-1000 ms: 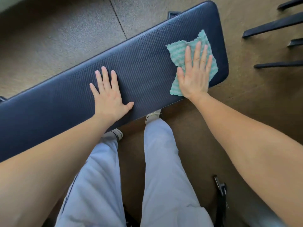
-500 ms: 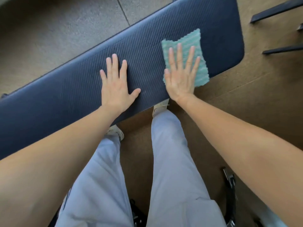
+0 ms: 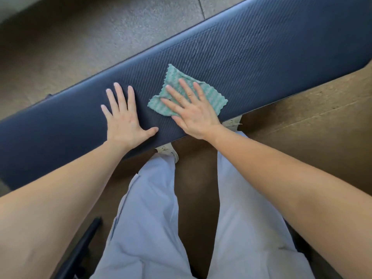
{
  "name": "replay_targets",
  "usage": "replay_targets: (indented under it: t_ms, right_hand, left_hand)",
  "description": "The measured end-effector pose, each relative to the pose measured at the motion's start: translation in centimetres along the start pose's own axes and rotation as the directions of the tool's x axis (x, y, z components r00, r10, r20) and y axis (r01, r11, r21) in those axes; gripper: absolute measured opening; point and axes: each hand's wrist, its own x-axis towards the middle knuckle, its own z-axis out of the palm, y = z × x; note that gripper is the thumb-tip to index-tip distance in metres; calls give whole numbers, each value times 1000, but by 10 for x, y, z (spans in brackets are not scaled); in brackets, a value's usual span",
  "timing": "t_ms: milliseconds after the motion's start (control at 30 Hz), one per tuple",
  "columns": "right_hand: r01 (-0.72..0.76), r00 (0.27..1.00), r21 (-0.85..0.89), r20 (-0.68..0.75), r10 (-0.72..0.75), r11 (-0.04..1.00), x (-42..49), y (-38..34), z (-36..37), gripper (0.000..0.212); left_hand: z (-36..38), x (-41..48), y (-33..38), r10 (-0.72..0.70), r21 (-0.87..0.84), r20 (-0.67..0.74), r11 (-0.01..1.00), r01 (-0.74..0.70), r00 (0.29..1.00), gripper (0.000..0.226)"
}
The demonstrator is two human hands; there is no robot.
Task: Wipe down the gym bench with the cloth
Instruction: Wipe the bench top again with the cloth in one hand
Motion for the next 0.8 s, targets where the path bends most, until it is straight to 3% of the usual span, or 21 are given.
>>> replay_targets:
  t_ms: [133,267,333,400,467,600,700,800]
  right_hand:
    - [-335,938,41,-80,337,941,34,51,-30,60]
    - [-659,734,99,-129,666,746,62,103,-67,64]
    - [-729,660,107,-148,736,676,68,109,-70,65]
    - [-752,630,117,-161,760,649,74,95,-68,62]
    - [-723,658,135,-162,735,677,80,71,-63,61]
    - [-553,819,65,-143,556,831,94,3,-45,59]
    - [-396,911,46,-108,398,917,103,-60,-30,60]
    - [-163,986,15,-29,163,987,103,-121,-14,61]
  left_hand:
    - [-5,1,-6,10,-22,-5,1000,-10,1000,133]
    - [-8,2,-13,22,-50,-9,999,-23,1000,132]
    - [-8,1,-15,28,-69,-21,997,-29,999,132]
    - [-6,0,-19,33,-94,-19,995,-35,999,132]
    - [-5,-1,-21,39,-133,-22,990,-41,999,130]
    - [3,-6,-39,30,-194,-89,980,-47,996,125]
    - [12,-14,-58,-117,-149,-91,984,103,989,139]
    - [21,-20,-73,-229,-164,6,960,227,973,155]
